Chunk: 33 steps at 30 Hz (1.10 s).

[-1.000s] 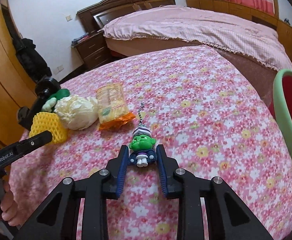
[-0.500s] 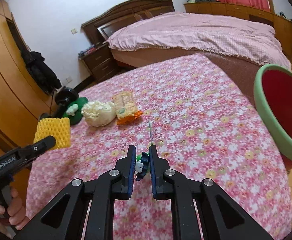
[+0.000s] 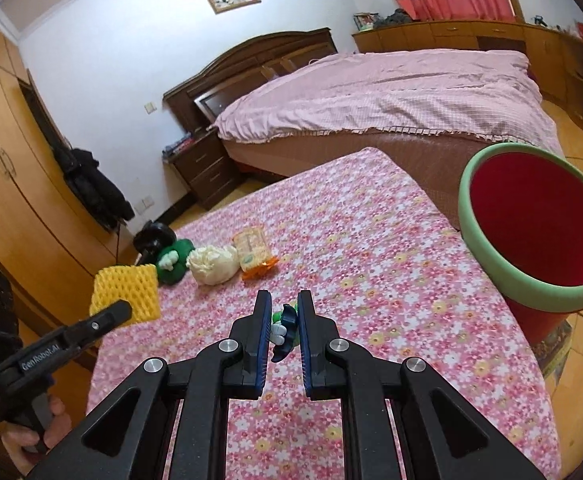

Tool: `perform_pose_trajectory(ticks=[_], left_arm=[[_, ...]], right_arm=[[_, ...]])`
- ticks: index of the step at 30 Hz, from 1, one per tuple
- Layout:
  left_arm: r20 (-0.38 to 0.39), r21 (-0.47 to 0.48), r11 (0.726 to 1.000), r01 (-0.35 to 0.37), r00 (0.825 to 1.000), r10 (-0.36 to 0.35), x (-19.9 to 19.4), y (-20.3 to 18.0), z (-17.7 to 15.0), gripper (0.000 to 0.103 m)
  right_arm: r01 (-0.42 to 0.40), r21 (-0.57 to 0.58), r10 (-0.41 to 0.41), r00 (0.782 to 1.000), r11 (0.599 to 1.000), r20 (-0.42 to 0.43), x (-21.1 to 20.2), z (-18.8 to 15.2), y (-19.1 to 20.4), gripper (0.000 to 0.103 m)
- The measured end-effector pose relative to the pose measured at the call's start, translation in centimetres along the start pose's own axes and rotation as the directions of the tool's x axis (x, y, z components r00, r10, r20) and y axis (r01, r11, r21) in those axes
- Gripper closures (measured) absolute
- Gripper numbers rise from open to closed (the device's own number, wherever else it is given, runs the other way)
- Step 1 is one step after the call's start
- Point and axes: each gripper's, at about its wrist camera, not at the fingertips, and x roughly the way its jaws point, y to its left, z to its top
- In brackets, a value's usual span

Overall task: Collect trash
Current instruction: 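Carry the foam net and green figurine over the red bucket, then open both tools to drop the net and figurine into the bucket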

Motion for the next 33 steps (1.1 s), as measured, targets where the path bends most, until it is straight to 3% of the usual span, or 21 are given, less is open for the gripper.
perform_pose_trajectory(ticks=[16, 26, 33], left_arm=[[-0.070, 0.137, 0.987, 0.089, 0.994, -0.080, 3.2, -7.5, 0.5, 0.085], [-0.135, 0.252, 0.955, 0.156, 0.983, -0.125, 7.1, -13.5, 1.3, 0.085], [-0.200, 0.311, 0.924, 0.224, 0.966, -0.167, 11.2, -18.4, 0.8, 0.085]], right_arm=[[0.057, 0.026, -0.060, 0.988, 0.998, 0.143, -5.5, 3.5, -3.9, 0.090], [0.124, 0.085, -0.139, 0.971, 0.989, 0.195, -7.2, 5.3, -8.8, 0.090], [0.171, 0.160, -0.200, 0.962, 0.972, 0.188, -7.1, 5.9, -13.9, 0.090]])
